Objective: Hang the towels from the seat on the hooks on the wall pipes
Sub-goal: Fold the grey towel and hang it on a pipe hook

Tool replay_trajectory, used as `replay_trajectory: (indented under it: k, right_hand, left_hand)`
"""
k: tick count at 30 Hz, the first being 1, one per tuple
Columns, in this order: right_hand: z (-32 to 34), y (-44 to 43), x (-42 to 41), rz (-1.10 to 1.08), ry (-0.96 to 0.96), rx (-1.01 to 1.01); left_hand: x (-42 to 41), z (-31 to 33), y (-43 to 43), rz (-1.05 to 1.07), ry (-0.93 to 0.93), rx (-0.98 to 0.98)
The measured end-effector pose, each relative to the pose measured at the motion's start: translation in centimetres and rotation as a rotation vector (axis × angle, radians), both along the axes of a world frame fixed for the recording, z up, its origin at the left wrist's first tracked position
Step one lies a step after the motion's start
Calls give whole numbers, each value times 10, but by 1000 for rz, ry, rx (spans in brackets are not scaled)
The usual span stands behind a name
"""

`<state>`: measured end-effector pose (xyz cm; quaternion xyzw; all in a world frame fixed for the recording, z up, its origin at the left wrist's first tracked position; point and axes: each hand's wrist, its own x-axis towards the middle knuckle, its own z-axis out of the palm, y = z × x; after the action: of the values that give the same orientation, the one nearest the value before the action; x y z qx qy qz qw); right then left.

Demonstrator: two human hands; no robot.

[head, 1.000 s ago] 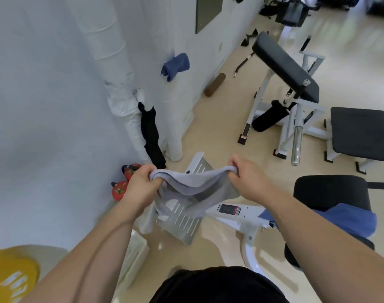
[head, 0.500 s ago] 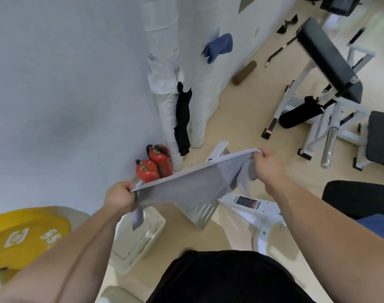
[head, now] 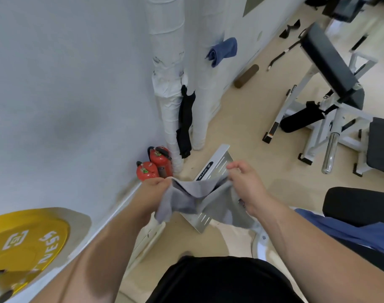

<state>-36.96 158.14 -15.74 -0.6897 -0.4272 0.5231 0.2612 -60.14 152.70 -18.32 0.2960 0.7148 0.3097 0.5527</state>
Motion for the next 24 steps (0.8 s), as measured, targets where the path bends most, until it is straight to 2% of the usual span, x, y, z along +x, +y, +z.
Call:
replay_trajectory:
  k: [4,8,18,22,24]
  right_hand:
    - [20,-17,-29,155,116,22]
    - [30,-30,-46,195,301,36]
    - [20,-12,-27,267,314,130]
    - [18,4,-23,313,252,219]
    - [17,19,-19,352,156,322]
  left_hand:
    - [31,33,5,202,-309,9]
    - [47,45,5,115,-460,127]
    - [54,37,2,210,-365,276]
    - [59,42,12,228,-307,290]
    - [65,47,20,217,-260,292]
